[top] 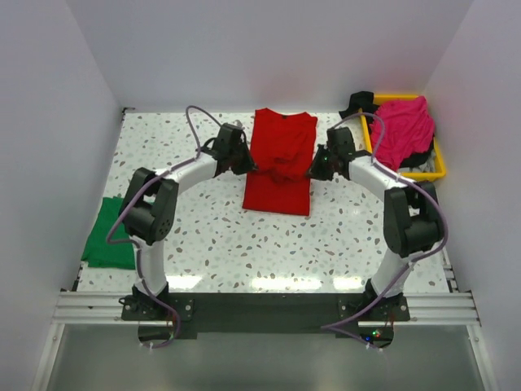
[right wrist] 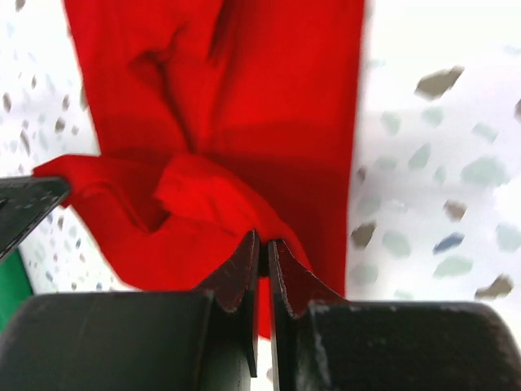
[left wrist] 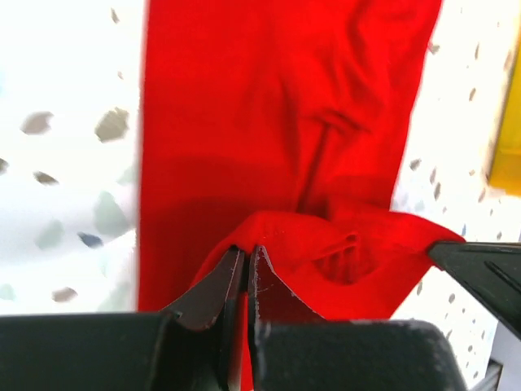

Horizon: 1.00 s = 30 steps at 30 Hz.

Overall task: Fold and stack the t-shirts
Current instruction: Fold the tshirt

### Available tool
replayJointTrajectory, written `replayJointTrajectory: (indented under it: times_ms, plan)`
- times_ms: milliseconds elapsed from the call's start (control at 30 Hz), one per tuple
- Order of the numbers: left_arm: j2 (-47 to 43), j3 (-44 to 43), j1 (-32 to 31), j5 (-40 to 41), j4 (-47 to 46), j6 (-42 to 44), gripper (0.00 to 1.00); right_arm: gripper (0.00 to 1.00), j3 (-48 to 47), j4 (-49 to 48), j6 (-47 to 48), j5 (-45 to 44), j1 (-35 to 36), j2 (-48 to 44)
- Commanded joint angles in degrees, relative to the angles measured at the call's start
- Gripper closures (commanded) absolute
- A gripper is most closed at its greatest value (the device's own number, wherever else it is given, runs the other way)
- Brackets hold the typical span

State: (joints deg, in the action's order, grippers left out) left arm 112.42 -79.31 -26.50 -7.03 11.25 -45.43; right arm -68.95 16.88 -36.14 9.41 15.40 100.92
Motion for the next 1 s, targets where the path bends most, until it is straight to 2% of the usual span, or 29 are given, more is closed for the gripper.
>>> replayJointTrajectory:
  times_ms: [0, 167, 767, 933, 967]
  plan:
    - [2.6, -4.6, 2.2, 1.1, -2.8, 0.2, 1.0, 0.99, -6.5, -2.6, 1.0, -1.1, -1.5, 3.4]
    - [6.8, -8.4, 3.3, -1.1, -2.2, 1.0, 1.0, 1.0, -10.6, -1.7, 0.6, 0.4, -2.7, 8.6]
    - [14.0, -17.9, 4.2, -2.1, -0.8, 3.2, 1.0, 0.99, -15.2, -2.0, 0.0, 3.5, -5.7, 13.9]
    - [14.3, -18.0, 4.6, -1.8, -1.0, 3.4, 1.0, 0.94, -17.4, -1.9, 0.3, 4.5, -6.2, 15.4]
    - [14.3, -18.0, 4.7, -1.8, -1.1, 3.5, 0.95, 0.93, -18.3, -1.8, 0.4, 4.7, -6.2, 16.1]
